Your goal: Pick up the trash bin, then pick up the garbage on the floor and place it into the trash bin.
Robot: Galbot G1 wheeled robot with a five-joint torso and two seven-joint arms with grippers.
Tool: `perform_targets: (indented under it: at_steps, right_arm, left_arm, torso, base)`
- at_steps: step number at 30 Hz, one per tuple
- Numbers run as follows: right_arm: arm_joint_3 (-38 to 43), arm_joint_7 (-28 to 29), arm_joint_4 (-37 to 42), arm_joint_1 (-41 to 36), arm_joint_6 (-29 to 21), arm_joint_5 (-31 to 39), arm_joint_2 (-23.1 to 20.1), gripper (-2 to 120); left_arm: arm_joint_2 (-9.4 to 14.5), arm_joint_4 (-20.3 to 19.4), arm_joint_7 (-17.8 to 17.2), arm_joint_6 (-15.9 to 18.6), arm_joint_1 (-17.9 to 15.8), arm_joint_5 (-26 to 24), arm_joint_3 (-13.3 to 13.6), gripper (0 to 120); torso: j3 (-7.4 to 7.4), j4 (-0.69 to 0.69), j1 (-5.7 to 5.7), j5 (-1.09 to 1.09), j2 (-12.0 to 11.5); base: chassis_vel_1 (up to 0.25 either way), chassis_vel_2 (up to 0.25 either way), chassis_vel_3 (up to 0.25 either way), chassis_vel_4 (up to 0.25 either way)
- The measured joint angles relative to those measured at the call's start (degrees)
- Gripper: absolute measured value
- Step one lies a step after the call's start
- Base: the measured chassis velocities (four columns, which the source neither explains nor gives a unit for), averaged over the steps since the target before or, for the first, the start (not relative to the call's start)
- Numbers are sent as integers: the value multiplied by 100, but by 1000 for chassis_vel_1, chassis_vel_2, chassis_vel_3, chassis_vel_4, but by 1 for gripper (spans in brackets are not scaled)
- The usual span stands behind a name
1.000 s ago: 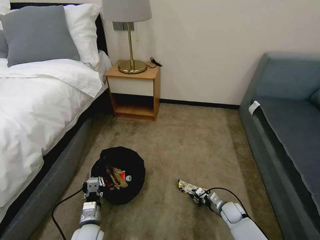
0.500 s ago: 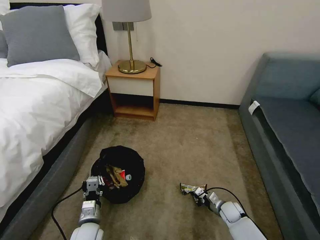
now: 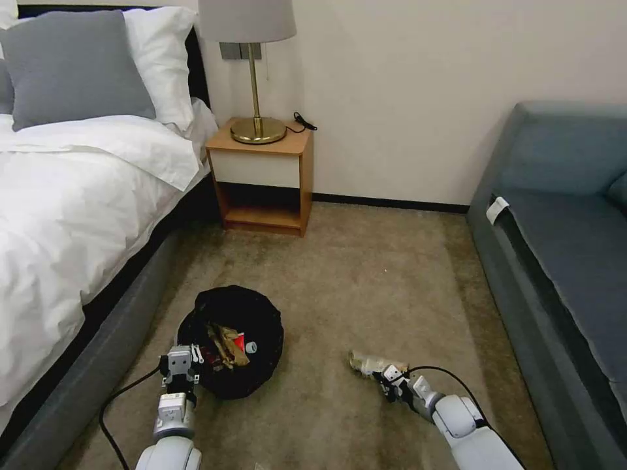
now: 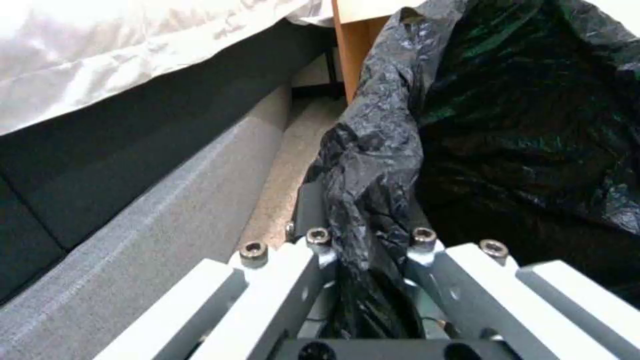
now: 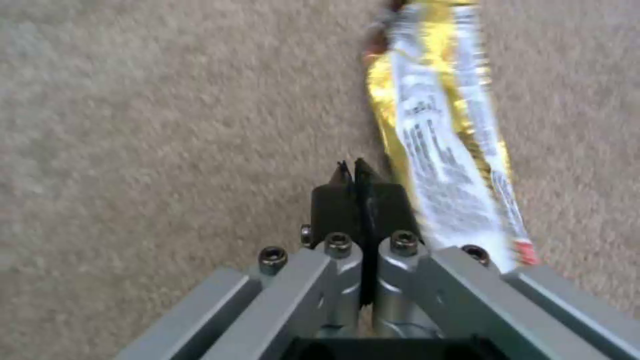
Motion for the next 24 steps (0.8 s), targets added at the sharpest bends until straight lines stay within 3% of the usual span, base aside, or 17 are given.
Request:
perform_targets:
  at_steps: [18, 24]
  right_arm:
    - [100, 90, 122, -61, 125, 76, -31, 1]
    - [84, 70, 285, -89, 74, 134, -103, 25]
  left_arm:
    - [4, -61, 1, -26, 65, -15, -2, 4]
    - [-8, -90, 0, -27, 82, -3, 2, 4]
  torso:
    - [0, 1, 0, 0, 0]
    - [0, 1, 0, 1, 0]
  base:
    - [0, 0, 0, 0]
    - [0, 0, 0, 0]
